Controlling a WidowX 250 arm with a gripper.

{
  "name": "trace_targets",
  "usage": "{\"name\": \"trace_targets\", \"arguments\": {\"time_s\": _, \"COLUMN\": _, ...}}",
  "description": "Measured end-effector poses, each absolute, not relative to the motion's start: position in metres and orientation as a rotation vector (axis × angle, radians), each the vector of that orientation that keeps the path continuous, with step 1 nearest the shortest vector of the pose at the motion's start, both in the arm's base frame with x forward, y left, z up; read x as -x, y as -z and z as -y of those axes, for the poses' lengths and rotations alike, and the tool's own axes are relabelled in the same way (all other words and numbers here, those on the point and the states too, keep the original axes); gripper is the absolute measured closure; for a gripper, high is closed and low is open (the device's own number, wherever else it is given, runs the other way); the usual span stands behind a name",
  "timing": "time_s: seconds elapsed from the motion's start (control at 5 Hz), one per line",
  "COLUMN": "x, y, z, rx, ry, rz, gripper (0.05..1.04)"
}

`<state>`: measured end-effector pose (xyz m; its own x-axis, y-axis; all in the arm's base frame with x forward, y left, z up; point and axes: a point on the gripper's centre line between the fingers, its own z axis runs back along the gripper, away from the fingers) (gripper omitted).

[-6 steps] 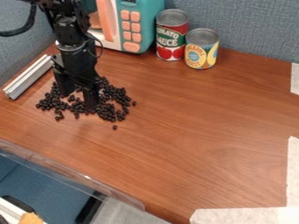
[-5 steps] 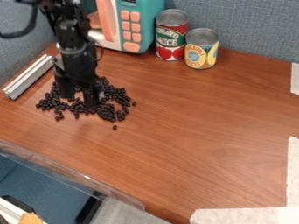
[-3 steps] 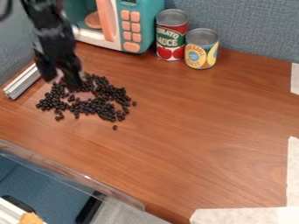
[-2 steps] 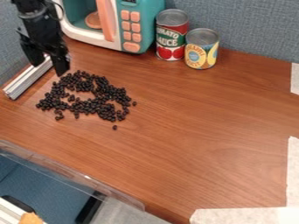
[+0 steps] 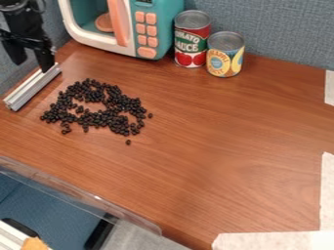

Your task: Sweep into pile

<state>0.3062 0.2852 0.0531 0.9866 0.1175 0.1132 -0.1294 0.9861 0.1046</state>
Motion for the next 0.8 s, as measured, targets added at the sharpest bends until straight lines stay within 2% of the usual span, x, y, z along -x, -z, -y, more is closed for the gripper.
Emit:
{"name": "trace_targets", "arguments": {"time_s": 0.4, "x": -0.298, "y": -0.034, "z": -0.311, "rx": -0.075, "ry": -0.182, "rz": 0.052, "gripper": 0.083}}
{"name": "trace_targets", "arguments": {"time_s": 0.8, "x": -0.293, "y": -0.018, "z": -0.315, "rx": -0.096, "ry": -0.217, "rz": 0.004, "gripper": 0.084}}
